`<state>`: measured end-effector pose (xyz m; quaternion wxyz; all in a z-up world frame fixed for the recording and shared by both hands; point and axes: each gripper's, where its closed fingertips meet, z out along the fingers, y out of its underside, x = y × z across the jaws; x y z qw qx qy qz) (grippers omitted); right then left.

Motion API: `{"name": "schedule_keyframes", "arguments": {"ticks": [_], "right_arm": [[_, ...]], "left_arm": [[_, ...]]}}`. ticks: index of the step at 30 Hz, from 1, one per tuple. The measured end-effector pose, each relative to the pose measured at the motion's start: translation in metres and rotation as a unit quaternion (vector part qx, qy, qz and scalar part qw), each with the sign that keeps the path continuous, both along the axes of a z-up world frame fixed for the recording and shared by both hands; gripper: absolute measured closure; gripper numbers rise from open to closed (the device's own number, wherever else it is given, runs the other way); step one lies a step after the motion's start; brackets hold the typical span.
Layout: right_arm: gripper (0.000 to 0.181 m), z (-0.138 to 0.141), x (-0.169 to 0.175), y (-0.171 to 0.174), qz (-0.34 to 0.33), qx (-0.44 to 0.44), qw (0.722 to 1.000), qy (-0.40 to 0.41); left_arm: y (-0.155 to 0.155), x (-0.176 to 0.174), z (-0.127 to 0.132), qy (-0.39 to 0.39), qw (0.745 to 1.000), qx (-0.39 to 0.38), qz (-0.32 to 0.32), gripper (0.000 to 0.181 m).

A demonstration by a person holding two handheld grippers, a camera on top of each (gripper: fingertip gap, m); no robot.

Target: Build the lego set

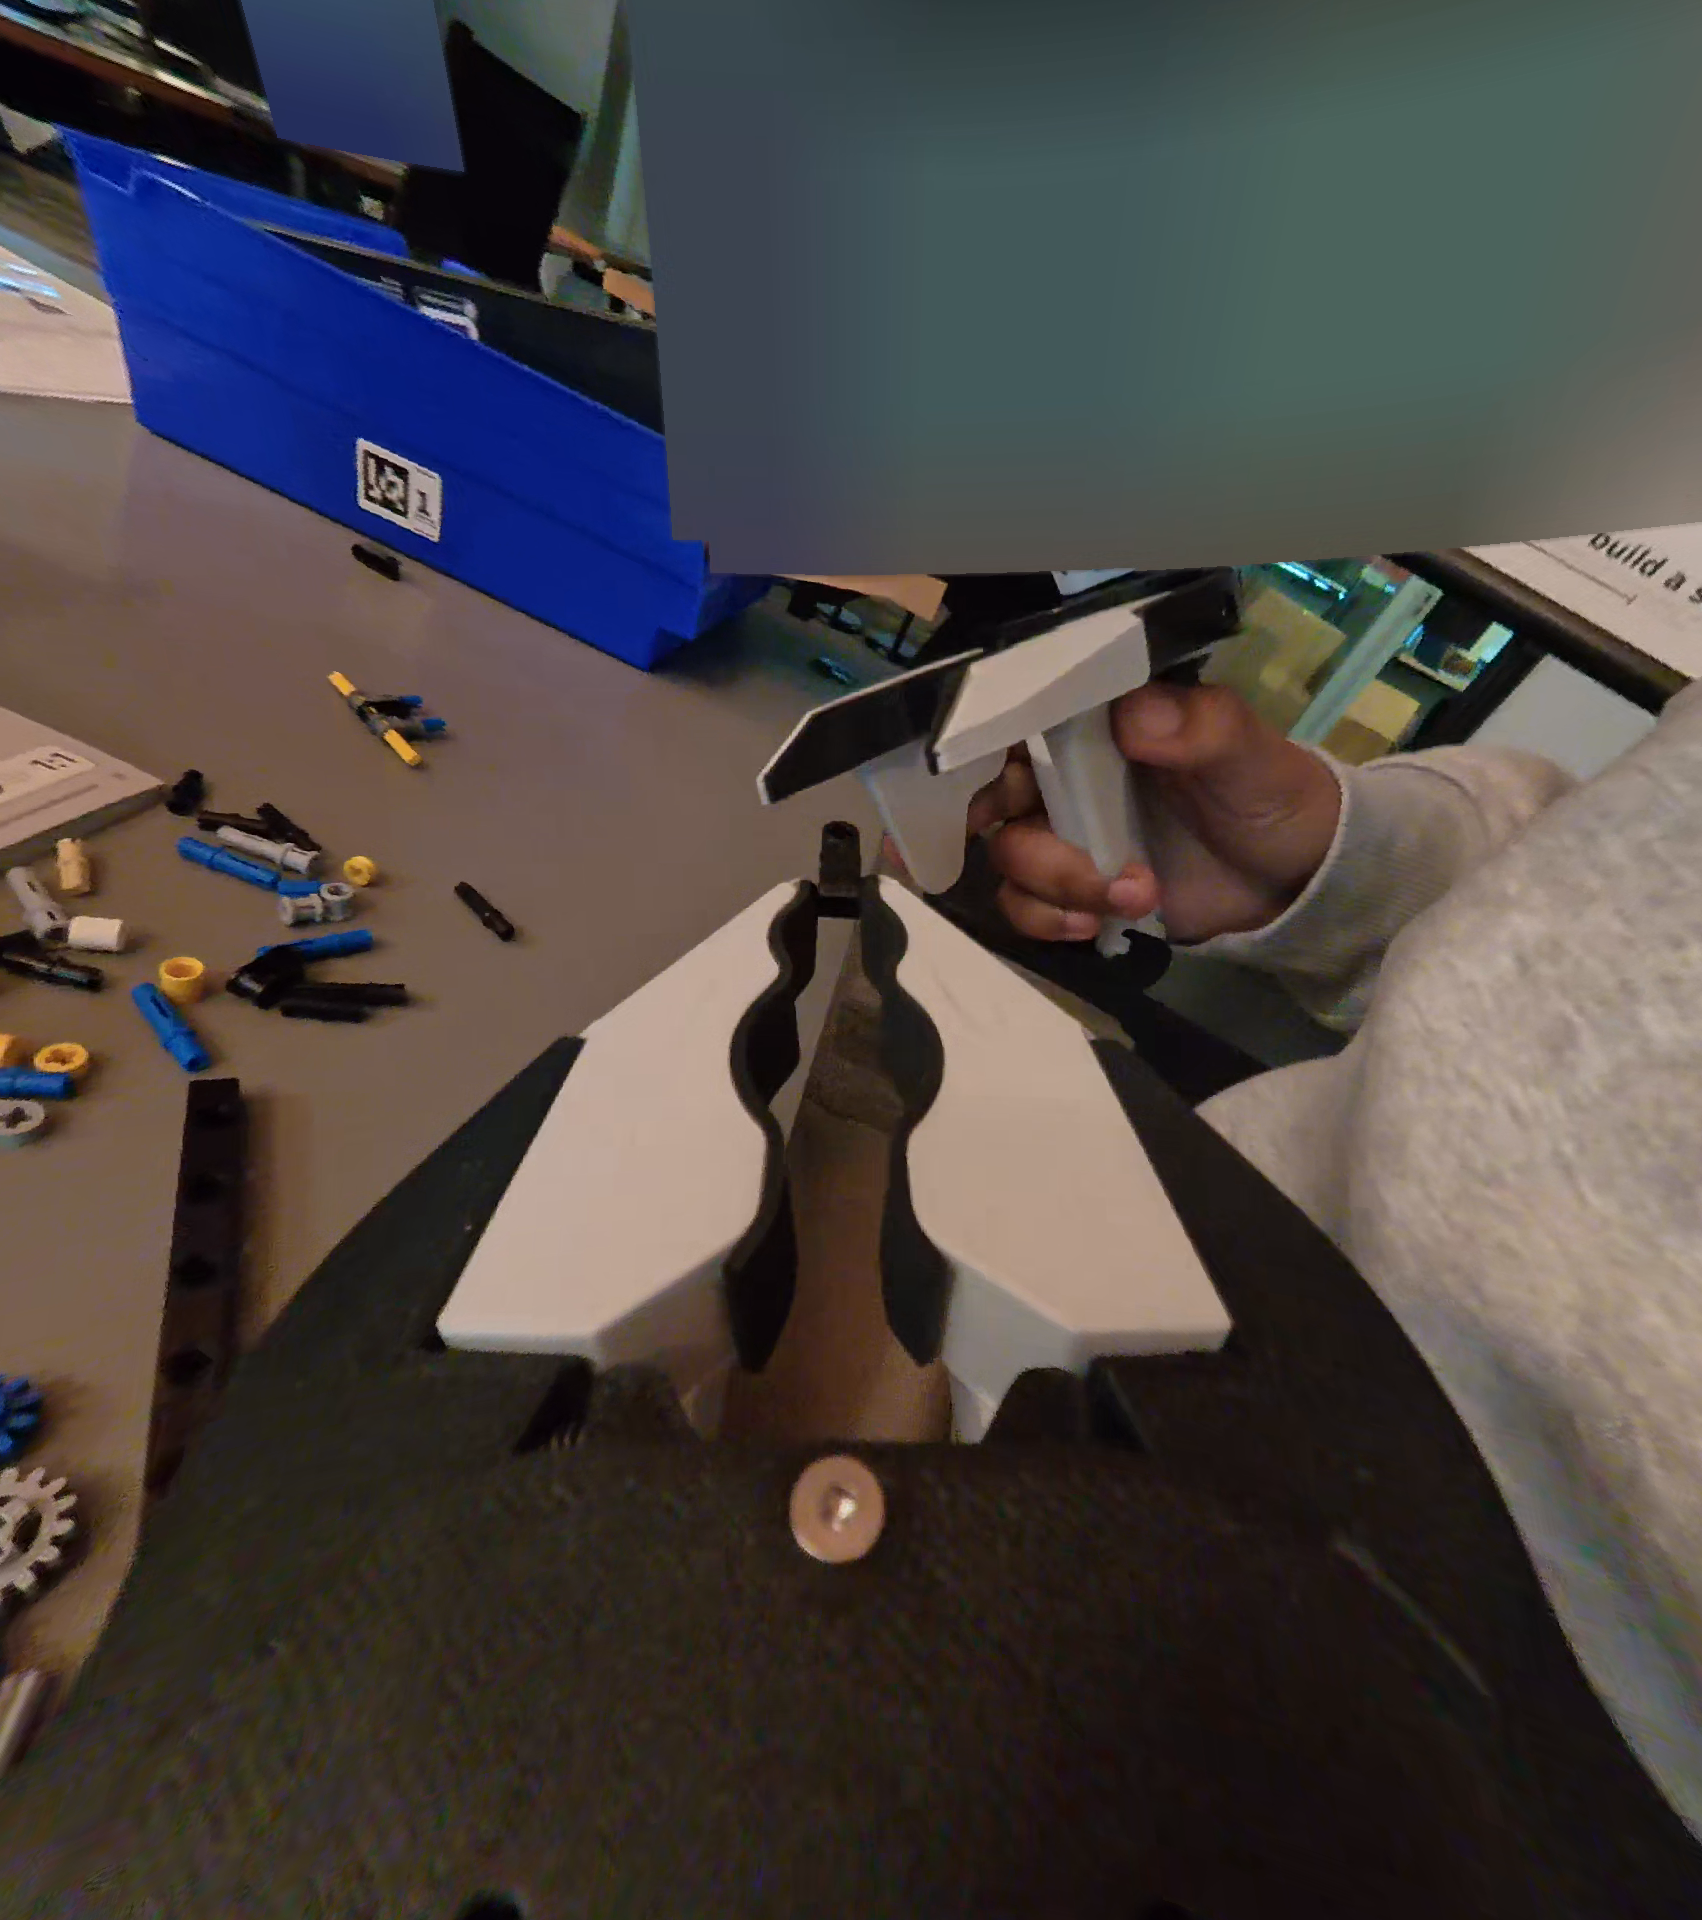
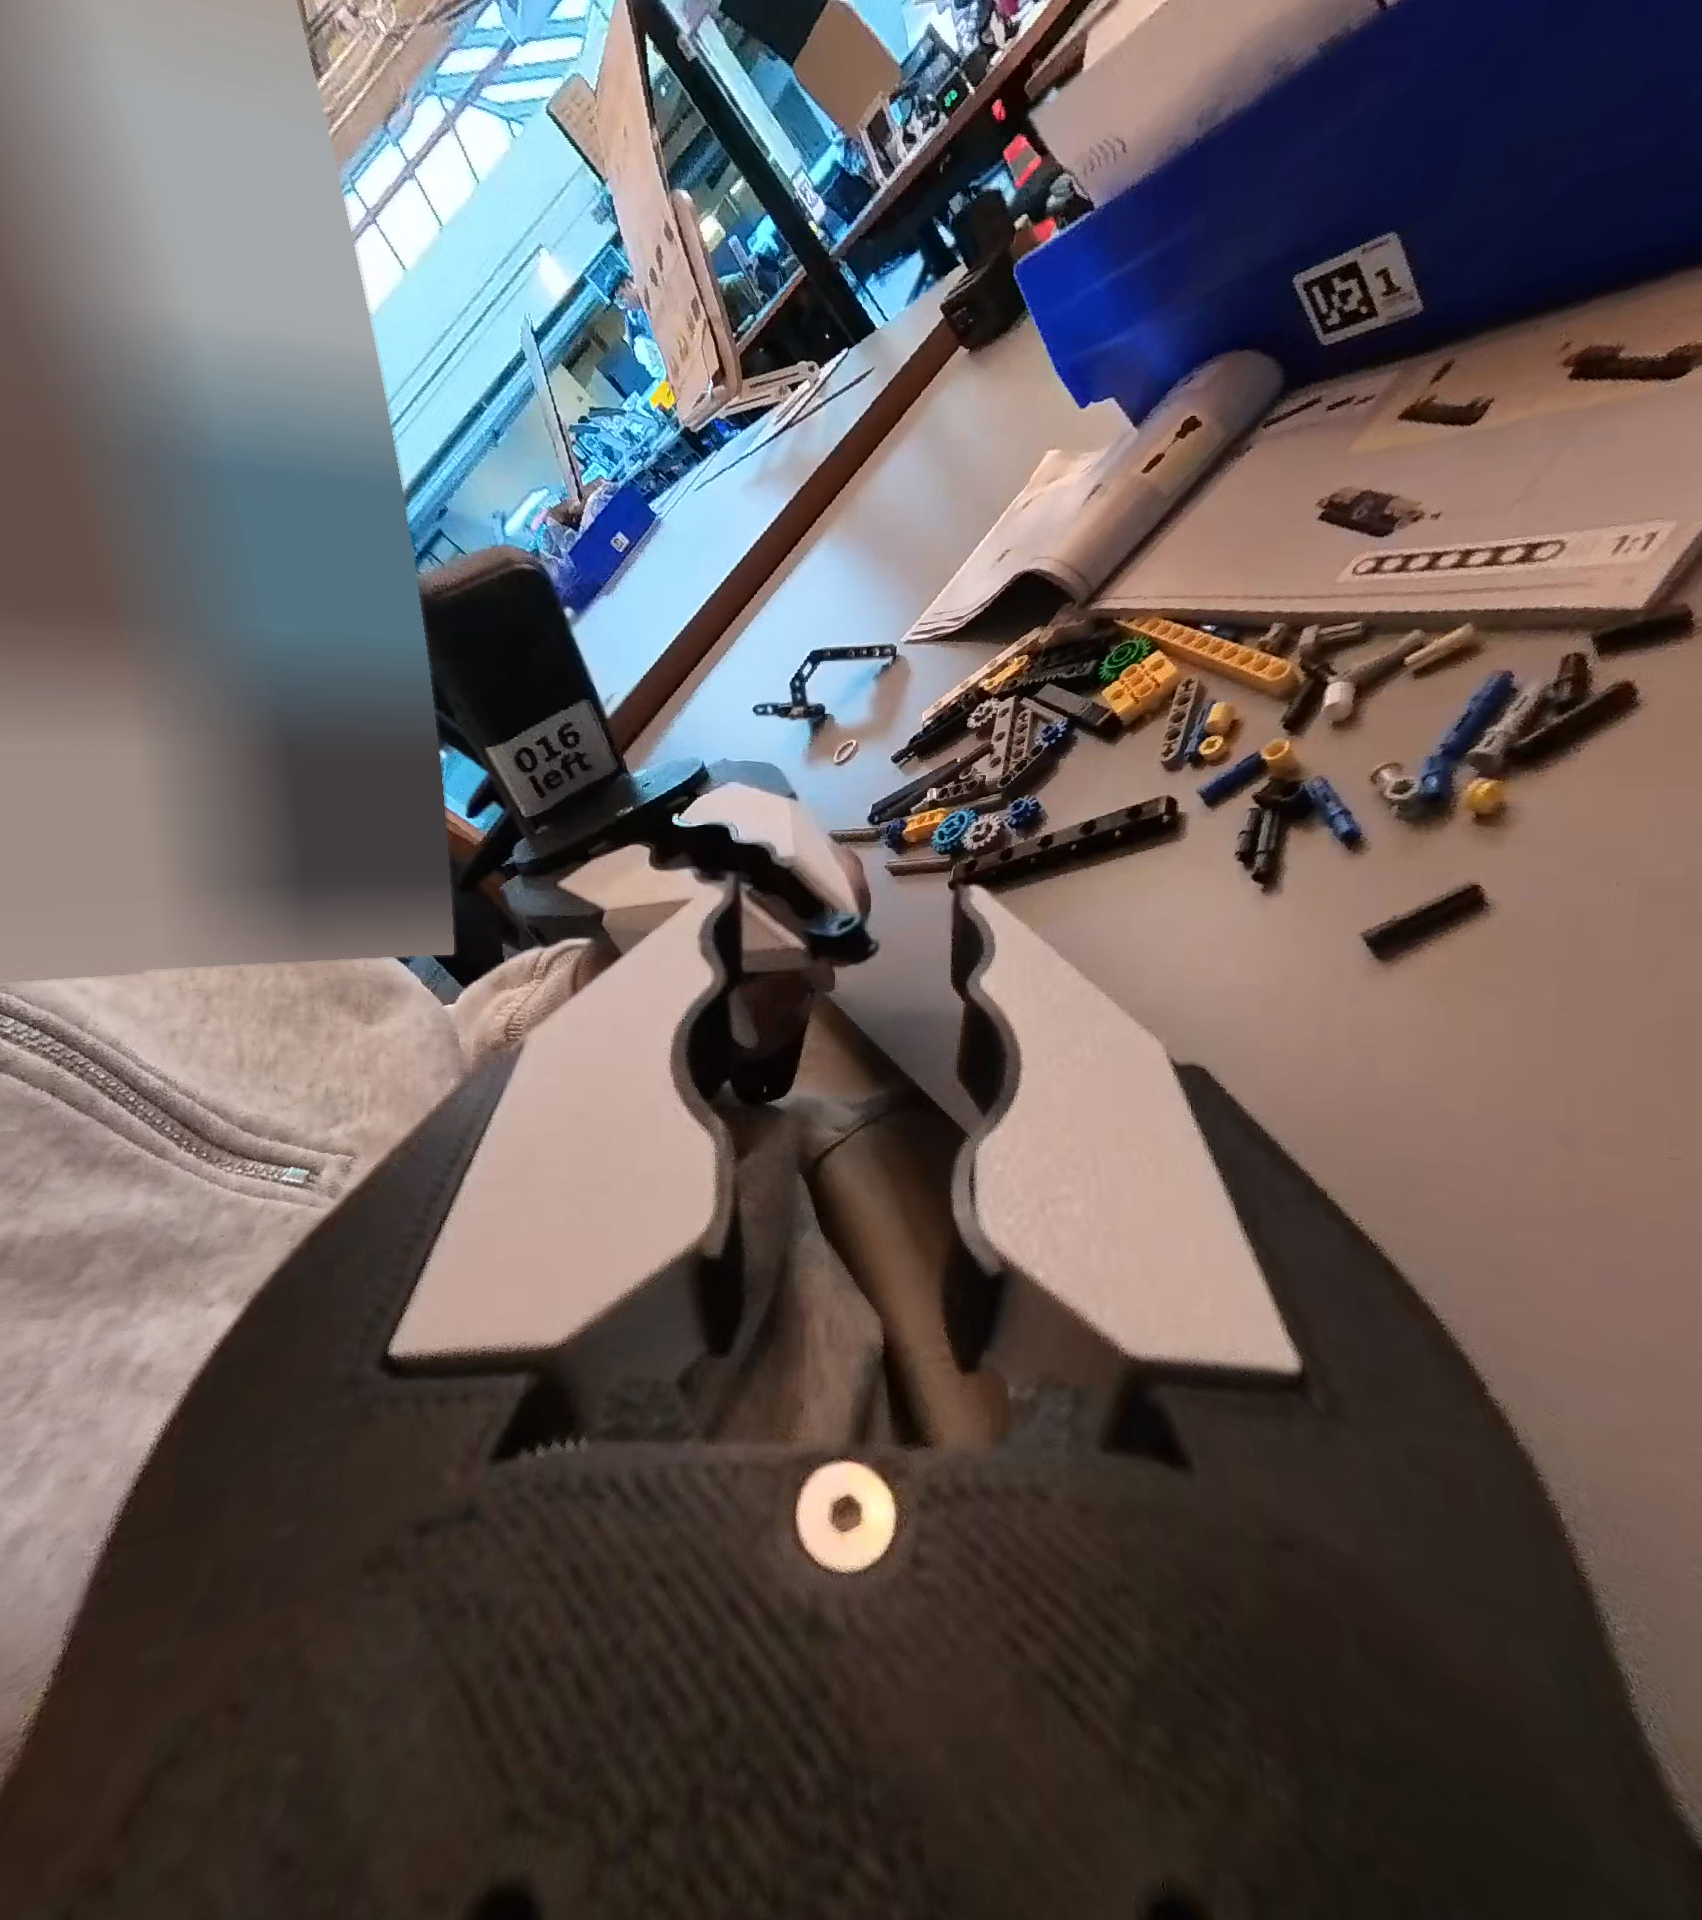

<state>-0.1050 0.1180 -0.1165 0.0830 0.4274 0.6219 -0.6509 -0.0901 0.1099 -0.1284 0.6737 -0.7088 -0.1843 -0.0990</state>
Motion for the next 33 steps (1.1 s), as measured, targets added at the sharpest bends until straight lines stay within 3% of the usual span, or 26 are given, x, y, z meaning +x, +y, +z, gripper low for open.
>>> {"name": "schedule_keyframes", "arguments": {"ticks": [8, 14, 21, 23, 25, 29, 33], "right_arm": [[0.144, -0.016, 0.012, -0.008, 0.042, 0.005, 0.996, -0.080], [0.147, -0.013, 0.013, -0.005, 0.054, -0.018, 0.994, -0.088], [0.177, -0.011, 0.029, -0.011, 0.129, -0.049, 0.981, -0.138], [0.176, -0.011, 0.029, -0.011, 0.134, -0.040, 0.981, -0.132], [0.159, -0.012, 0.023, -0.007, 0.118, -0.022, 0.985, -0.121], [0.160, -0.020, 0.029, -0.008, 0.146, 0.023, 0.982, -0.116], [0.172, -0.016, 0.036, -0.011, 0.184, 0.017, 0.976, -0.113]], "left_arm": [[0.004, 0.009, -0.007, 0.063, 0.997, -0.038, -0.007, 0.175], [0.006, 0.012, -0.007, 0.070, 0.997, -0.037, -0.012, 0.174], [0.008, 0.024, -0.003, 0.086, 0.995, -0.024, -0.049, 0.173], [0.008, 0.024, -0.003, 0.089, 0.995, -0.022, -0.048, 0.173], [0.008, 0.024, -0.001, 0.089, 0.995, -0.017, -0.048, 0.173], [0.007, 0.024, -0.001, 0.084, 0.995, -0.011, -0.049, 0.173], [0.007, 0.027, 0.000, 0.085, 0.994, -0.005, -0.061, 0.173]]}}
